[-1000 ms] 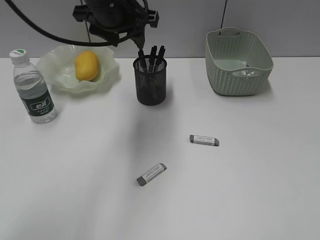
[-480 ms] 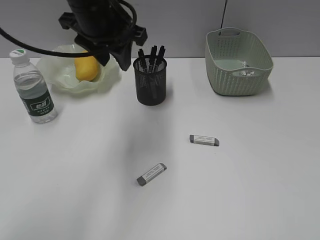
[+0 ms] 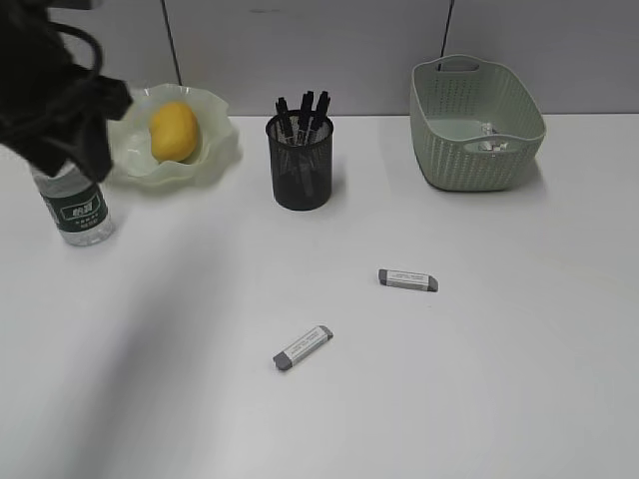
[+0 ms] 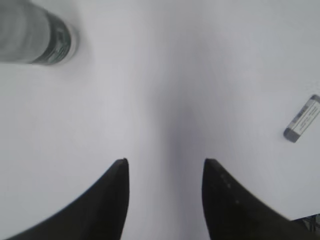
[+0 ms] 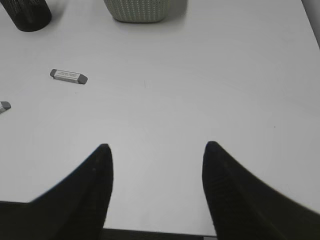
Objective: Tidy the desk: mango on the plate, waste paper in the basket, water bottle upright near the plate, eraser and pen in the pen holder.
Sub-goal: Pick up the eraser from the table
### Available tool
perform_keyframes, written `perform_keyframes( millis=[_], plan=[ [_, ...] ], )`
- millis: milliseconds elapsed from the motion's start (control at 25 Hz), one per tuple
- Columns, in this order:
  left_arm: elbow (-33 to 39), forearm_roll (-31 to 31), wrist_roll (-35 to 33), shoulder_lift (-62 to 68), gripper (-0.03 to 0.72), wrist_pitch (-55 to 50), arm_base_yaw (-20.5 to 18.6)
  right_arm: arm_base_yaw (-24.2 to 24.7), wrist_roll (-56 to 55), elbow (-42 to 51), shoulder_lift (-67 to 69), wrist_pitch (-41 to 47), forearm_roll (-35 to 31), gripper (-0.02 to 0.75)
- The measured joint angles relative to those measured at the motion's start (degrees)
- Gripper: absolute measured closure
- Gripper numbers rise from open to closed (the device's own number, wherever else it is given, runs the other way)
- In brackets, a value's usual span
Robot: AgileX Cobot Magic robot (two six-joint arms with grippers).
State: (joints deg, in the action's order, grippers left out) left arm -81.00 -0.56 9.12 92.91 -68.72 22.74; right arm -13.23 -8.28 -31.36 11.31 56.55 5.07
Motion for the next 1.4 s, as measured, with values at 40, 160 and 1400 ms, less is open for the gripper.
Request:
perform_keyframes(
  millis=[40,160,1400],
  plan=[
    [2.63,0.07,-0.02,-2.19,0.323,0.85,-1.28,0.00,0.00,0.00,0.00,0.00,0.00,0.279],
    [10.11,0.07,-0.31,-9.84,0.323,3.36,-4.46,0.00,0.00,0.00,0.00,0.00,0.00,0.279],
    [50.61,1.34,-6.72,-82.64,0.333,7.77,-7.76,0.00,0.00,0.00,0.00,0.00,0.00,0.279]
  ],
)
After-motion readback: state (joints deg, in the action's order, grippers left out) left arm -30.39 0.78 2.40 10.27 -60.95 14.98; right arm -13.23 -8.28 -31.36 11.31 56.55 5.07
